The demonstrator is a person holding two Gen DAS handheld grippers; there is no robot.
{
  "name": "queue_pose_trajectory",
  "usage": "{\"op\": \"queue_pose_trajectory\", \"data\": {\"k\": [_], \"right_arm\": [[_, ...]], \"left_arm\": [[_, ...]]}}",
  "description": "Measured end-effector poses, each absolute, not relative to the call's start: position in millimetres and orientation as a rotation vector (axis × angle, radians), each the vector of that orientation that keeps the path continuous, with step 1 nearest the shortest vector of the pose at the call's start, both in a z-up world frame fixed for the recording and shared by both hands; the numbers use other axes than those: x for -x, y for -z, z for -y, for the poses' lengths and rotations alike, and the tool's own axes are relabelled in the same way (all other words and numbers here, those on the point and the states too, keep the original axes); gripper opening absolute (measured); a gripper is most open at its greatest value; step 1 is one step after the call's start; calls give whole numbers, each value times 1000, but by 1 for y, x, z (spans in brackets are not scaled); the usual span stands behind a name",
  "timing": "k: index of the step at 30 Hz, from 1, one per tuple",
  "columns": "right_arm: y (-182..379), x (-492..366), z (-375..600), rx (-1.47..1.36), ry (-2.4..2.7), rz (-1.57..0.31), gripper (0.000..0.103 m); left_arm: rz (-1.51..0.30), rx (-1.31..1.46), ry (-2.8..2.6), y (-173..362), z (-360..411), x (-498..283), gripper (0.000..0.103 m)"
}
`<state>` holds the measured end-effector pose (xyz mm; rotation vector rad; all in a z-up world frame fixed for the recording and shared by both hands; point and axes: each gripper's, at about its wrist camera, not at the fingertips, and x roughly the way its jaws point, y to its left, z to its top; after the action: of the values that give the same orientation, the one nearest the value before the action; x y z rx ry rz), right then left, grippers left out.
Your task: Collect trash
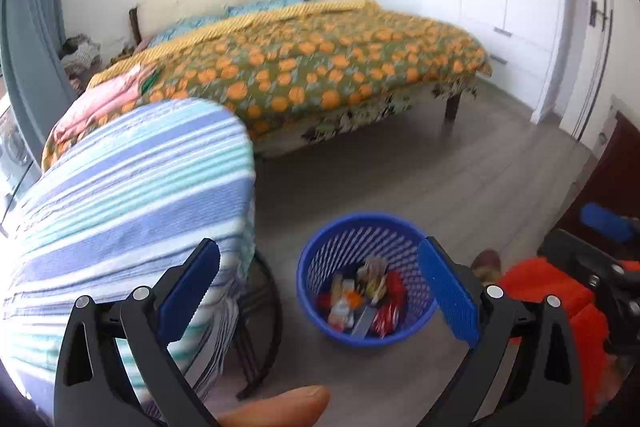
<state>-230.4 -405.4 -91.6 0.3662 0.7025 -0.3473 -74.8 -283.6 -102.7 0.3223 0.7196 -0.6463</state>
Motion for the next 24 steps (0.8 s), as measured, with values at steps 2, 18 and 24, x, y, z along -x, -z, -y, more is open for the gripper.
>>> {"op": "queue_pose_trajectory", "data": {"k": [2, 18, 24], "right_arm": [[89, 232, 395, -341, 363, -731, 98], [97, 236, 359, -357, 366, -830, 98], [93, 235, 353, -312, 393, -838, 98]], "left_arm": [[-752, -308, 670, 100, 278, 74, 98], [-846, -296, 684, 110, 261, 75, 98], [-843, -303, 684, 111, 261, 77, 98]]}}
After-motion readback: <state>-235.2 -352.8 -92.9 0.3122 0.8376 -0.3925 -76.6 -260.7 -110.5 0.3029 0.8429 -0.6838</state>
